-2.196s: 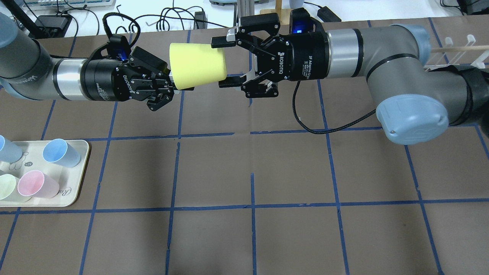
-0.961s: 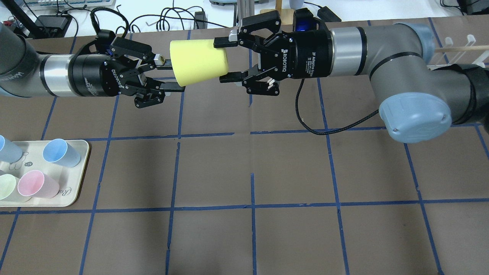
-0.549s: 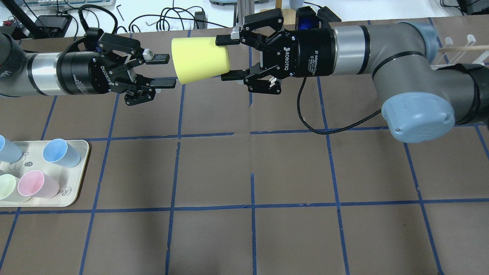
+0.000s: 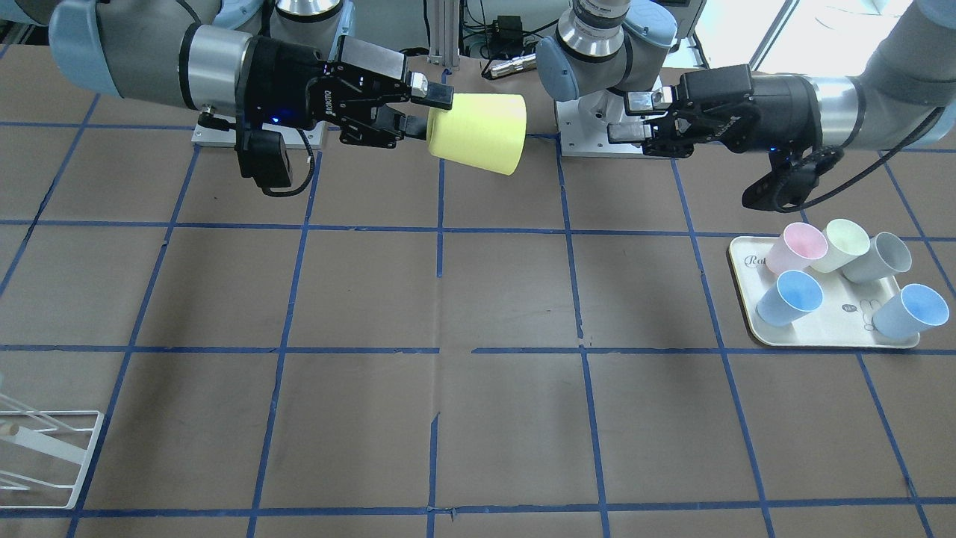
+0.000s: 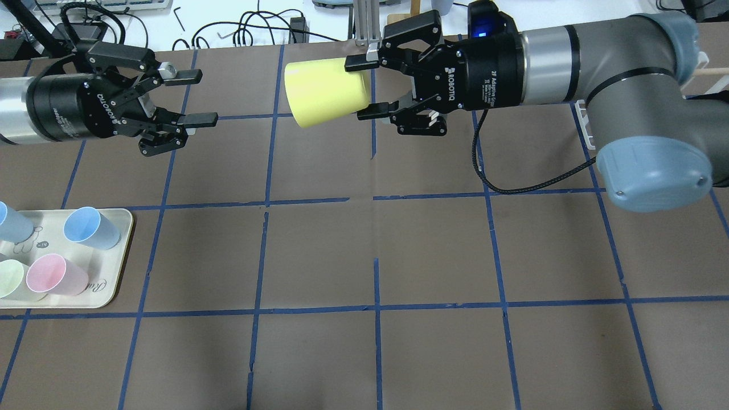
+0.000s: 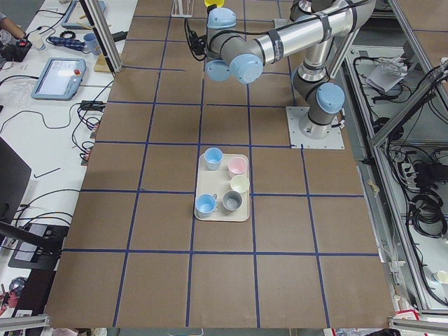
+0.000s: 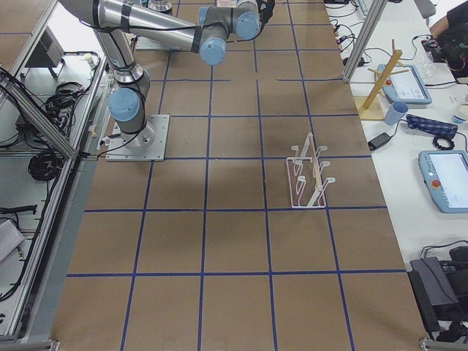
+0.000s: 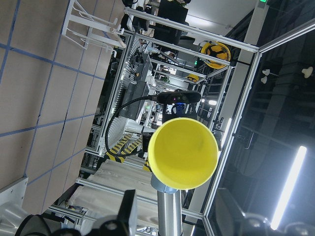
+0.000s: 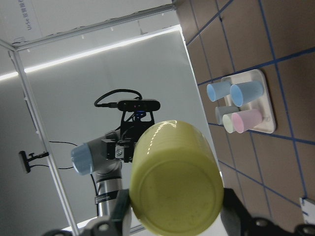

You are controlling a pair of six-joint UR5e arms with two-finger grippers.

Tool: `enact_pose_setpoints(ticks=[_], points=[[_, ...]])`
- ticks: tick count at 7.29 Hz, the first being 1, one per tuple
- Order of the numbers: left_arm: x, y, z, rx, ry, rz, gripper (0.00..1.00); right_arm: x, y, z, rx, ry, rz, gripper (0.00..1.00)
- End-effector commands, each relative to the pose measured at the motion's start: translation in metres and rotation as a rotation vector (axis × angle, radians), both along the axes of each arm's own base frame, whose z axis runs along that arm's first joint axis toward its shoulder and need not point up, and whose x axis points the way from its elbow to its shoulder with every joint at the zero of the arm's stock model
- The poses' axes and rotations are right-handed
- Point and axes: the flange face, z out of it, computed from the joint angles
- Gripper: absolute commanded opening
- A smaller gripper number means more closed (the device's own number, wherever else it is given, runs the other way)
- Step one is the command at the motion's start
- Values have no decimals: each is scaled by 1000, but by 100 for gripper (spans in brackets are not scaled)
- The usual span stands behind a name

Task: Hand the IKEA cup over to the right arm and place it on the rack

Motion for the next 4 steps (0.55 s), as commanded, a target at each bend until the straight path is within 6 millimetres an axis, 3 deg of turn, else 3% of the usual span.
enact_pose_setpoints(ticks=[1,3,4], points=[[-2,-18,17,1,-92,-34,63,-12,15,3,-60,294,-32,26],[6,-36,4,-1,-301,-155,63,-32,27,-3,-83,622,-67,26],[-8,-44,2,18,-483,-223,63,-45,29,-7,-94,779,-84,24]])
